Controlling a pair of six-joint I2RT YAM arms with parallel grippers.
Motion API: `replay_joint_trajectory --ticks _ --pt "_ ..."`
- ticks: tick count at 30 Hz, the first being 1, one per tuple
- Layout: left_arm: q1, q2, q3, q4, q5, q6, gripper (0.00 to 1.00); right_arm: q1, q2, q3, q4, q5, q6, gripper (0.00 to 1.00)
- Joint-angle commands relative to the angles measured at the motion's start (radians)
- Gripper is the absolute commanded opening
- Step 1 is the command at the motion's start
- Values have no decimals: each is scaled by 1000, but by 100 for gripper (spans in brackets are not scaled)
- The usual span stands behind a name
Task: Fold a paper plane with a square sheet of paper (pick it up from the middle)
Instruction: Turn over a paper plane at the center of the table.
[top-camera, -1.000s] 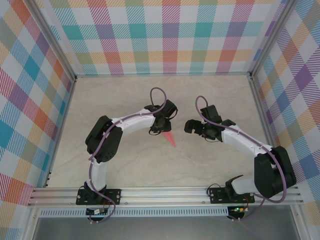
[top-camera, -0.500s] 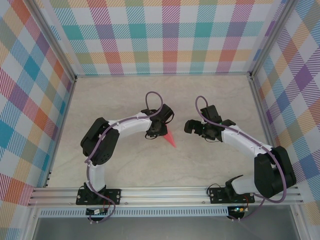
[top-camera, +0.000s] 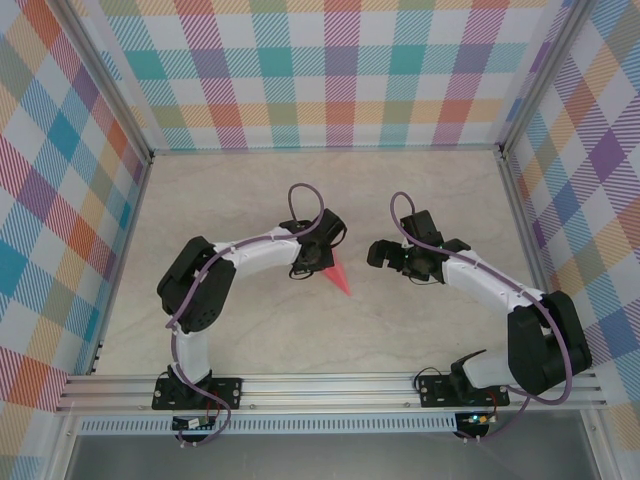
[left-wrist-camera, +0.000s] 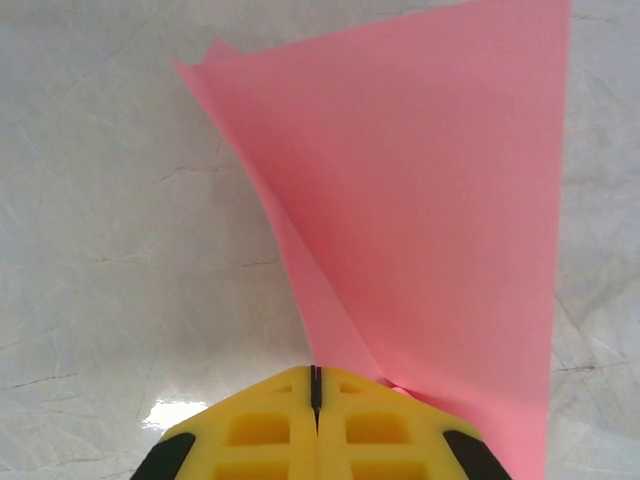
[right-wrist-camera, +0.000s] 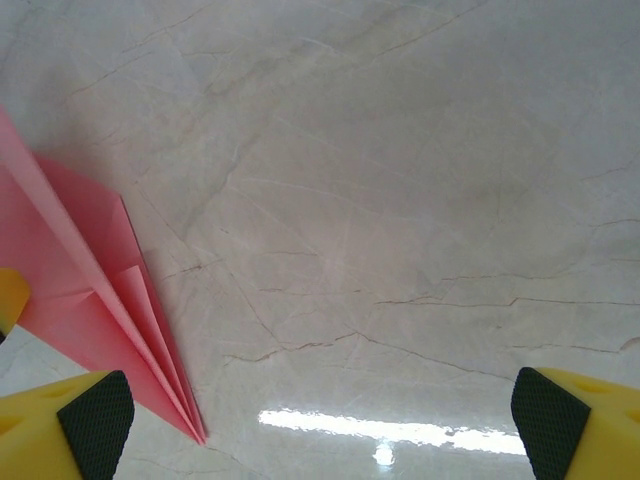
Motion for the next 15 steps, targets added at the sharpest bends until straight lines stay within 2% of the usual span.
replay_joint_trajectory --ticks 1,4,8,11,15 --pt "-10 -122 -29 60 11 67 0 -3 -30 -19 28 -62 14 100" --pt "-4 -194 -67 131 77 123 0 -3 -57 -33 54 -112 13 100" --pt "42 -248 -138 291 268 153 0 -3 -109 -60 85 -131 37 100" --pt "81 -235 -189 431 436 125 0 -3 -149 -85 119 -147 58 100" --pt "96 -177 -231 594 551 75 0 -3 -168 -106 153 -178 86 100"
